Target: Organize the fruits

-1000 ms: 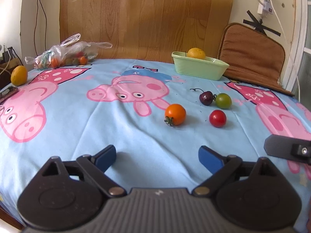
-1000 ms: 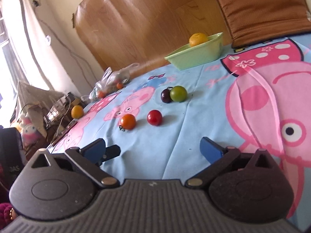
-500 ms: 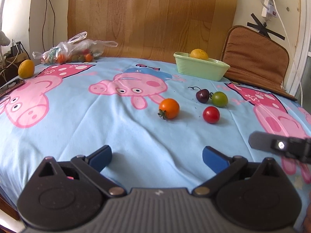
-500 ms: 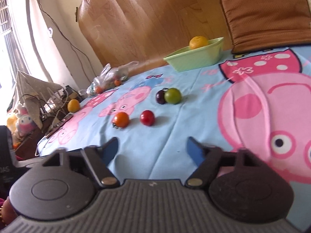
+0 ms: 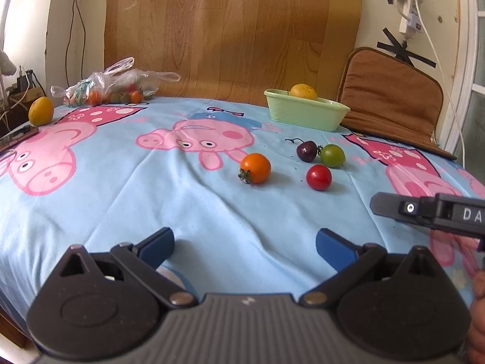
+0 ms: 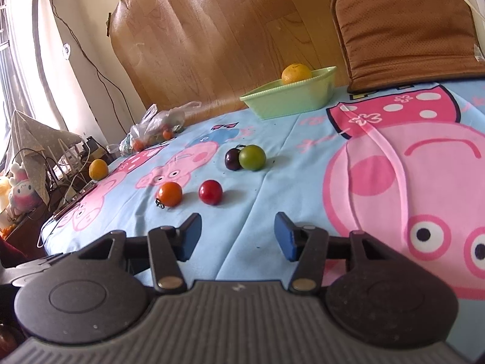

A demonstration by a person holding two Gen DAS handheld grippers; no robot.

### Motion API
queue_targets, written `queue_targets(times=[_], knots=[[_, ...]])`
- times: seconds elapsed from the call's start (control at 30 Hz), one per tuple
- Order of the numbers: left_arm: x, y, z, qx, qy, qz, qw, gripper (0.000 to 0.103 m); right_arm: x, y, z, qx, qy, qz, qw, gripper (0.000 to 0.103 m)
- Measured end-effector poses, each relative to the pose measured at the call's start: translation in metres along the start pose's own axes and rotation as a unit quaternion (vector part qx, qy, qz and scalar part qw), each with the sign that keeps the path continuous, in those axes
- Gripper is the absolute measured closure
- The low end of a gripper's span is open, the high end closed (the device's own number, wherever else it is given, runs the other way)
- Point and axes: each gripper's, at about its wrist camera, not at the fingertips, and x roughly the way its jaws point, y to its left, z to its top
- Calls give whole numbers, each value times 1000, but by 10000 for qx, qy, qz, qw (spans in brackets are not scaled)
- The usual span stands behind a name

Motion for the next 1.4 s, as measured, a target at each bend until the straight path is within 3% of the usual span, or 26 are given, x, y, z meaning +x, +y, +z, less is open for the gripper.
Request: queue_targets(times=[0.23, 0.43, 0.67, 0.7, 0.83, 1.17, 1.23, 1.3, 1.33, 1.4], knots=[[5, 0, 5, 373, 90, -158, 9991, 0, 1, 10, 6, -334, -58, -52, 9994, 54], [7, 23, 30, 156, -262, -221, 9993, 0, 8, 19, 15, -689, -51, -113, 9975, 59], [28, 30, 56, 298, -205, -442, 9984, 1, 23, 31, 21, -1068, 172, -65, 9941, 63], [31, 30, 59, 334, -199, -509, 9979, 3, 25, 34, 22, -1153, 190, -73, 9931, 63], [44, 29, 69, 437, 36, -815, 9957, 42, 37, 37, 26, -1349, 324, -125, 9903, 63], [62, 24, 62, 444, 373, -993, 9934, 52, 61, 38, 32, -1533, 619, -111, 9862, 63], [64, 24, 61, 443, 406, -991, 9933, 58, 63, 38, 31, -1505, 639, -87, 9865, 64], [63, 23, 61, 451, 388, -991, 9933, 62, 65, 38, 30, -1502, 661, -66, 9864, 71], [63, 23, 61, 447, 390, -1022, 9930, 70, 66, 39, 28, -1520, 683, -42, 9860, 76], [63, 21, 60, 460, 384, -1000, 9932, 73, 65, 42, 25, -1651, 614, -75, 9843, 77]])
